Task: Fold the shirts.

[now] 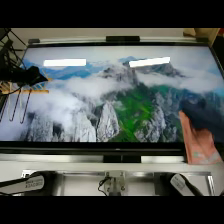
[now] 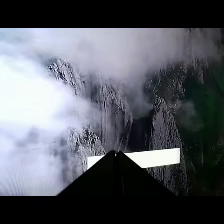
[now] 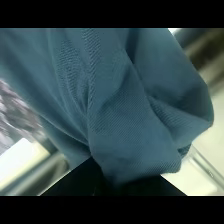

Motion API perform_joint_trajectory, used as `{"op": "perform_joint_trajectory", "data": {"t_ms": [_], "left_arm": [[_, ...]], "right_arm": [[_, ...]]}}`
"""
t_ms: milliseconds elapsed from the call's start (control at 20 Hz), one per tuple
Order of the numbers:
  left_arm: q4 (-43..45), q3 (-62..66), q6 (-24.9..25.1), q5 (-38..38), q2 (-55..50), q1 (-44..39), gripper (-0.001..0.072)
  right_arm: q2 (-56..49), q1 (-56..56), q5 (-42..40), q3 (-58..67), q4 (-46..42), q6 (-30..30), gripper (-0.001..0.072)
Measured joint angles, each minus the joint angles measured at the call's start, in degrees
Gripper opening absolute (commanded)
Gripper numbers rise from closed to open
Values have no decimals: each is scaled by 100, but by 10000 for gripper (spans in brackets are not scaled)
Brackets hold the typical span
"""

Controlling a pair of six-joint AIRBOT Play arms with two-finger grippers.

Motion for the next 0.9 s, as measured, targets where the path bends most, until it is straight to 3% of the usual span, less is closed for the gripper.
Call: {"op": "perform_joint_trajectory", "data": {"t_ms": [50,150,350,550,650,750,800,850,900], "left_arm": [[0,0,11,-2,0,0,29],[0,0,35,0,-9,-2,28],[0,0,55,0,-33,0,27],[164,131,61,-17,-37,-122,24],[892,417,-33,-179,-37,-472,25],[2310,691,-321,-555,-39,-1113,39],[3021,780,-498,-734,-44,-1484,77],[3467,833,-638,-879,-57,-1801,212],[3781,870,-758,-1010,-81,-2118,599]], "right_arm": [[118,-7,107,-319,-240,17,116],[289,-15,195,-925,-562,48,667],[424,-15,162,-1700,-949,11,684],[459,44,-245,-1023,-1198,-111,683],[468,334,-872,-245,-901,-111,683],[435,973,-1449,376,-463,-111,683],[382,1388,-1617,579,-295,-94,682],[295,1838,-1735,721,-144,-2,683],[140,2323,-1749,831,15,122,683]]}}
